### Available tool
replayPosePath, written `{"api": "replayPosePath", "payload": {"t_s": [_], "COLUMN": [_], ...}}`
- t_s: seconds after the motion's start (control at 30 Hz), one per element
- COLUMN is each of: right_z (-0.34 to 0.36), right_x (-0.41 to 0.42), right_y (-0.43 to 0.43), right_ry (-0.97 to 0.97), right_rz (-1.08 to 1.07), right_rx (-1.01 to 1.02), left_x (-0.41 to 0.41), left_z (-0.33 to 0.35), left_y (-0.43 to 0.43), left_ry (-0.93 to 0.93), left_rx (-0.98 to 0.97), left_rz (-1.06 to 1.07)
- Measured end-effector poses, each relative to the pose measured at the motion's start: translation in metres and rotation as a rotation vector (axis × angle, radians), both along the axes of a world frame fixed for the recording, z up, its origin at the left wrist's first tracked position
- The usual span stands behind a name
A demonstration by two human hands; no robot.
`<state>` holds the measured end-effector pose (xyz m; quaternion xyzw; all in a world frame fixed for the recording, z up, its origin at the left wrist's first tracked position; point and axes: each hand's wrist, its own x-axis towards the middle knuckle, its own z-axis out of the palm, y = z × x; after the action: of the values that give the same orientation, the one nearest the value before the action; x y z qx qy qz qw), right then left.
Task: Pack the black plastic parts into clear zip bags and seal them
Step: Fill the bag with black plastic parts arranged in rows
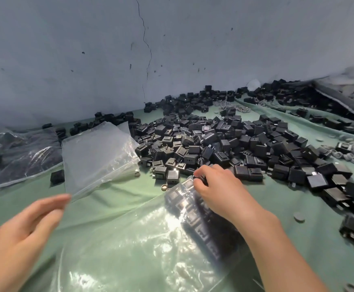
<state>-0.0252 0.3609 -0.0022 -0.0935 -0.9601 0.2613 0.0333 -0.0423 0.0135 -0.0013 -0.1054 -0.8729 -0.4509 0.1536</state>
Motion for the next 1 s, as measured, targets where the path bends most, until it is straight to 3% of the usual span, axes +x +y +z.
{"api": "replayPosePath", "payload": {"t_s": [0.17, 0.33, 0.6, 0.77, 1.0], "right_z": [-0.001, 0.000, 0.003, 0.004, 0.006], "right_x": [0.002, 0.001, -0.001, 0.004, 0.008], "right_y": [-0.002, 0.007, 0.008, 0.008, 0.016], "right_ry": [0.000, 0.016, 0.019, 0.018, 0.036], "right_rz": [-0.016, -0.037, -0.030, -0.026, -0.037], "right_rx": [0.009, -0.028, -0.065, -0.076, -0.077], "left_x": [-0.046, -0.093, -0.119, -0.123, -0.129], "left_z": [0.019, 0.000, -0.029, -0.037, -0.040], "left_y": [0.126, 0.200, 0.223, 0.210, 0.209], "left_ry": [-0.049, -0.105, -0.046, 0.104, 0.161], "left_rx": [-0.419, -0.813, -0.886, -0.788, -0.922], "left_rz": [-0.327, -0.360, -0.144, -0.199, -0.123]}}
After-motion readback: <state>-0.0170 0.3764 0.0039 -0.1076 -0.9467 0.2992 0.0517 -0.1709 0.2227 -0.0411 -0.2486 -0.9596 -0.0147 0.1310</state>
